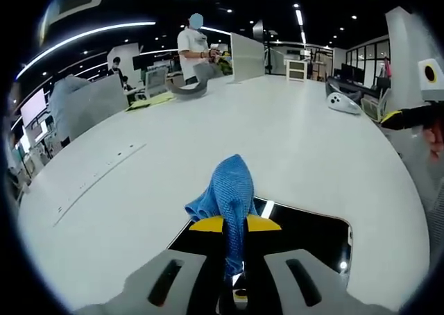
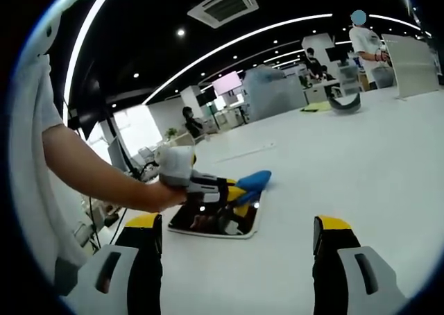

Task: Wipe the mirror surface with the cleaning cloth until all visible marks leave the cleaned area.

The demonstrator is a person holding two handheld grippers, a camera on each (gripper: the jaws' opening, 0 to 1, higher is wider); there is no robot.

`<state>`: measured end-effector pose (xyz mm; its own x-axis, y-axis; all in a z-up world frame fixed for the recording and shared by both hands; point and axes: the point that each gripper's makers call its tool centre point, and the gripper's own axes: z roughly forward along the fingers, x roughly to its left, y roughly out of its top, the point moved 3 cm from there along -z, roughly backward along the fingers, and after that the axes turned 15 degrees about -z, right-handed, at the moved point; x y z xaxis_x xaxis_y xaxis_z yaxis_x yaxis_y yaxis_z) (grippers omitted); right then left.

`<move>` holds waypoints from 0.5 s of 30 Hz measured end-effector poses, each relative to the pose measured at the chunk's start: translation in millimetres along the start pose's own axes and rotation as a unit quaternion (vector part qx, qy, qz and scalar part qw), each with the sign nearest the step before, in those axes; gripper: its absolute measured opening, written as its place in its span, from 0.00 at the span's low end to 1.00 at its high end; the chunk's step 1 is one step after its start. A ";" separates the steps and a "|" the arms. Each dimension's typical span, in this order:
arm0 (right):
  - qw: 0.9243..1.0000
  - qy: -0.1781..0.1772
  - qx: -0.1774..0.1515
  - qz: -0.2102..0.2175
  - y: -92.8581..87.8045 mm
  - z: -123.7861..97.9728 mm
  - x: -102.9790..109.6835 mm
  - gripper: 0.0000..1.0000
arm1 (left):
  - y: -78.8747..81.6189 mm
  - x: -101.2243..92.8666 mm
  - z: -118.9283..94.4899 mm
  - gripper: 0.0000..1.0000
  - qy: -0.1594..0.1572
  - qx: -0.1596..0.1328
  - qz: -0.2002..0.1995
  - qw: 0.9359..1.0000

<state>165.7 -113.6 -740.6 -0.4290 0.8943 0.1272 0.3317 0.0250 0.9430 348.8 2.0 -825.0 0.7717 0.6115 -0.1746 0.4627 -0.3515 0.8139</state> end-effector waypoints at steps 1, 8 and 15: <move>1.000 0.000 0.001 0.000 0.1 0.1 0.0 0.90 | 0.2 0.5 0.0 0.06 0.000 0.000 0.000 1.000; 1.000 -0.002 0.001 0.001 -0.8 0.2 -0.7 0.89 | 1.7 7.7 0.2 0.06 0.005 -0.003 -0.002 1.000; 1.000 -0.002 0.000 0.001 0.1 0.4 -0.9 0.90 | 3.1 13.4 0.4 0.06 0.009 -0.006 -0.002 1.000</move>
<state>166.5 -114.2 -740.7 -0.4251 0.8960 0.1281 0.3325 0.0229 0.9428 360.8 8.8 -825.1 0.7610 0.6265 -0.1682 0.4614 -0.3405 0.8192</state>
